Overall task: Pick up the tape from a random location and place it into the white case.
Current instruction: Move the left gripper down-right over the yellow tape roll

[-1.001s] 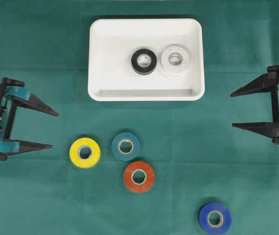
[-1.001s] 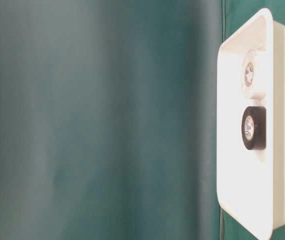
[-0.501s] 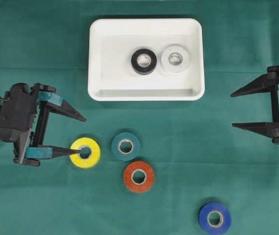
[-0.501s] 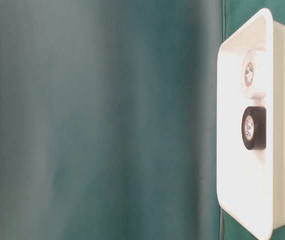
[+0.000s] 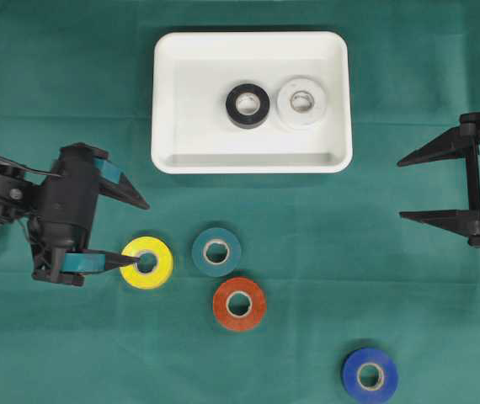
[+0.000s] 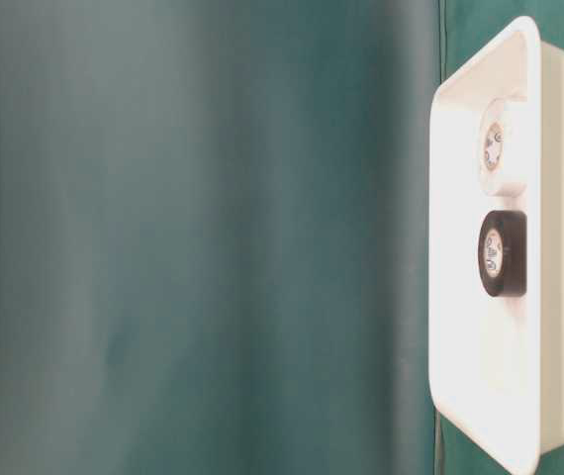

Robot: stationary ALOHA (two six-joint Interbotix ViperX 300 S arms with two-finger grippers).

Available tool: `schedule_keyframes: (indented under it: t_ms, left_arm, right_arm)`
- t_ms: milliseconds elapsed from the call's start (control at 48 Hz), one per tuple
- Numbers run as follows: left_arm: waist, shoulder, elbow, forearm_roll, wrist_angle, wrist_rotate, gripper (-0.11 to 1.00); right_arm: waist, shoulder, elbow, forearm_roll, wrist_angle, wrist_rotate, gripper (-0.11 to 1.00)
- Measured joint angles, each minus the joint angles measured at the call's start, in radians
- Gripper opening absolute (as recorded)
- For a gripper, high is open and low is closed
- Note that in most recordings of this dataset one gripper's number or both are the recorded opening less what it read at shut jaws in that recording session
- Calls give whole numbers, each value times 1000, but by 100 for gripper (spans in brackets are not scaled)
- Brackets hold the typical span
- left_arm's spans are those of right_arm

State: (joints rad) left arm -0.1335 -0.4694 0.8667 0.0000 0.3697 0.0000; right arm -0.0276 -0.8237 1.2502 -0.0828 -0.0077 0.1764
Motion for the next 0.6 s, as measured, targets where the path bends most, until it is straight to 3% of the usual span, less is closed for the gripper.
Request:
schedule_keyframes:
  t_ms: [313, 605]
  left_arm:
    - [2, 109, -175, 2, 313, 0, 90]
    - [2, 129, -198, 3, 368, -2, 90]
  right_arm:
    - [0, -2, -11, -2, 15, 0, 86]
    - [0, 0, -11, -2, 17, 0, 86]
